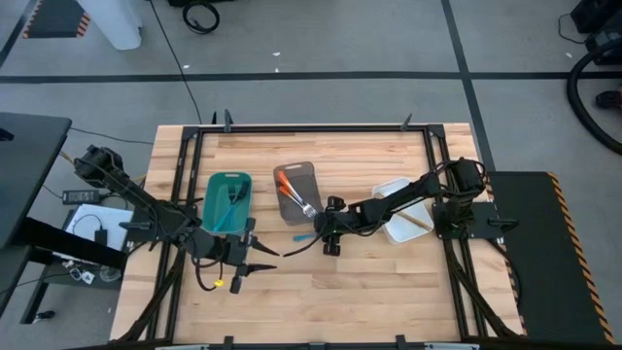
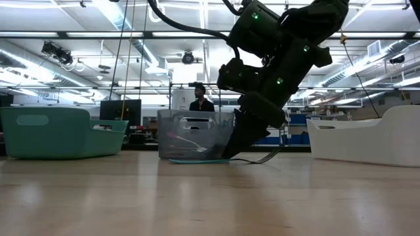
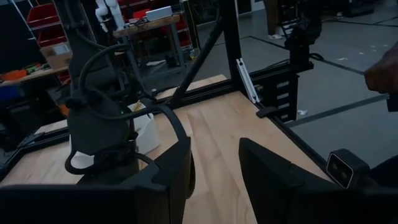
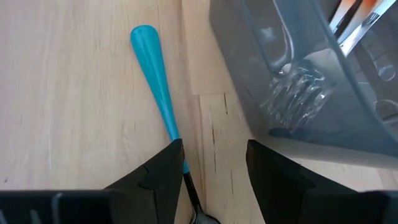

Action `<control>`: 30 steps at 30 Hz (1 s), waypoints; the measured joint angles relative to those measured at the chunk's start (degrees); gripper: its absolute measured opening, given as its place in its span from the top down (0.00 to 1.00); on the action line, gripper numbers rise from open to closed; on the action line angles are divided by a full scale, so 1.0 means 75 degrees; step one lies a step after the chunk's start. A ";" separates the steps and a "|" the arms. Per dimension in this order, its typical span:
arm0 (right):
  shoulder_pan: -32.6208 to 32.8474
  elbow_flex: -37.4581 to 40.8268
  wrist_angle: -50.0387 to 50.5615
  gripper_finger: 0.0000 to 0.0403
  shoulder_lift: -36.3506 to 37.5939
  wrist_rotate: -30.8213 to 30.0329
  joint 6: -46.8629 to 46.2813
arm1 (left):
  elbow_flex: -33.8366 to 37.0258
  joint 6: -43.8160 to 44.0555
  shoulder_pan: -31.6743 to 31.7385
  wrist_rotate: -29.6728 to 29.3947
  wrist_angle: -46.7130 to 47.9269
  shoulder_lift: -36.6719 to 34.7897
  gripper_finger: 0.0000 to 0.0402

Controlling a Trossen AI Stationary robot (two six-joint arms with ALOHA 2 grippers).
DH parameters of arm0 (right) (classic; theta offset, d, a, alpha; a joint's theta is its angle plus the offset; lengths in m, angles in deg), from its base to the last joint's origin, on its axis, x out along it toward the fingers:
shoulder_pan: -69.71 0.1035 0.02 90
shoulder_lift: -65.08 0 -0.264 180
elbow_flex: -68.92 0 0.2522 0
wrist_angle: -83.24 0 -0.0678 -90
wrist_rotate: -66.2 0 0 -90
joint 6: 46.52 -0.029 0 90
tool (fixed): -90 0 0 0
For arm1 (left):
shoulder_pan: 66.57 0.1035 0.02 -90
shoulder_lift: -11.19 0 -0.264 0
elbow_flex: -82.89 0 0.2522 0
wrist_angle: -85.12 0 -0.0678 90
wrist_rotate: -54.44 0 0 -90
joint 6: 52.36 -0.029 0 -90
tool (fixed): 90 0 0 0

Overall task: Sort silverware by color (type)
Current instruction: Put the blue fork into the green bin

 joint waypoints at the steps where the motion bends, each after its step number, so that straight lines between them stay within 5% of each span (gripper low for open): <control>1: 0.0005 0.0000 0.0003 0.54 0.0000 -0.0006 0.0000 | 0.0000 0.0021 0.0001 0.0000 0.0015 0.0000 0.64; 15: 0.0070 0.0038 0.0088 0.59 0.0388 0.0086 -0.0038 | 0.0000 0.0426 0.0044 -0.0027 0.0449 0.0000 0.64; 24: 0.0273 0.0038 0.0242 0.59 0.0388 0.0087 0.0012 | 0.0001 0.2105 0.0607 -0.0036 0.2463 0.0085 0.64; 30: 0.0269 0.0136 0.0500 0.59 0.0367 0.0079 -0.0108 | 0.0003 0.2930 0.0883 -0.0032 0.2704 0.0399 0.64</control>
